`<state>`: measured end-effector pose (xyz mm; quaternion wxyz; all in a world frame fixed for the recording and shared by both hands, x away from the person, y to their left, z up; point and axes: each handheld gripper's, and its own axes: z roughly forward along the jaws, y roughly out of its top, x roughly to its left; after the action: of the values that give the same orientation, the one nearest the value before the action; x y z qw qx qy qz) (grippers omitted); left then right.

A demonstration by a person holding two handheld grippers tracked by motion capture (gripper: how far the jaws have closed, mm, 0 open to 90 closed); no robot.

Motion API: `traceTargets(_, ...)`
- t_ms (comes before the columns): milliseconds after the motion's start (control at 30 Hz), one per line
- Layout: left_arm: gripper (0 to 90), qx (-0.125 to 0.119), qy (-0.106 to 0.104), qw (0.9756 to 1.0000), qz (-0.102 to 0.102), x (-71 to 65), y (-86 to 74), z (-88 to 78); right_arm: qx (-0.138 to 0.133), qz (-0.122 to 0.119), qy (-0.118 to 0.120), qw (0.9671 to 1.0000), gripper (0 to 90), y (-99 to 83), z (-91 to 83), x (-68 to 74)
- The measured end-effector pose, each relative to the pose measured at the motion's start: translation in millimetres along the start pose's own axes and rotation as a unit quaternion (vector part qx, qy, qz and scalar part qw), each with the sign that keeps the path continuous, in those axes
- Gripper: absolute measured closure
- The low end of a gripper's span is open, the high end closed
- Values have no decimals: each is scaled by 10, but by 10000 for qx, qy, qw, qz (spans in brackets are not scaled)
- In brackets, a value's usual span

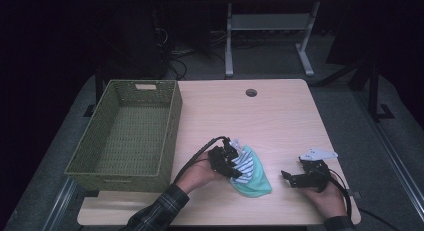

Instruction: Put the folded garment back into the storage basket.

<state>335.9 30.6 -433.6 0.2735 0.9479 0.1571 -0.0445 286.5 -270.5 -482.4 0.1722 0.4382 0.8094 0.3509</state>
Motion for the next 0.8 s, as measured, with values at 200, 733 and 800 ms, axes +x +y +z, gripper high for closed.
traceTargets(200,688,-75,-85,9999,-15,-15,23,-47,-1,0,0,10000,107,0,0,0)
traceTargets(733,687,-308,-84,9995,-58,-19,94,-375,2,-2,2,10000,107,0,0,0)
traceTargets(800,687,-299,-87,9995,-63,-11,96,-409,2,-4,2,10000,107,0,0,0)
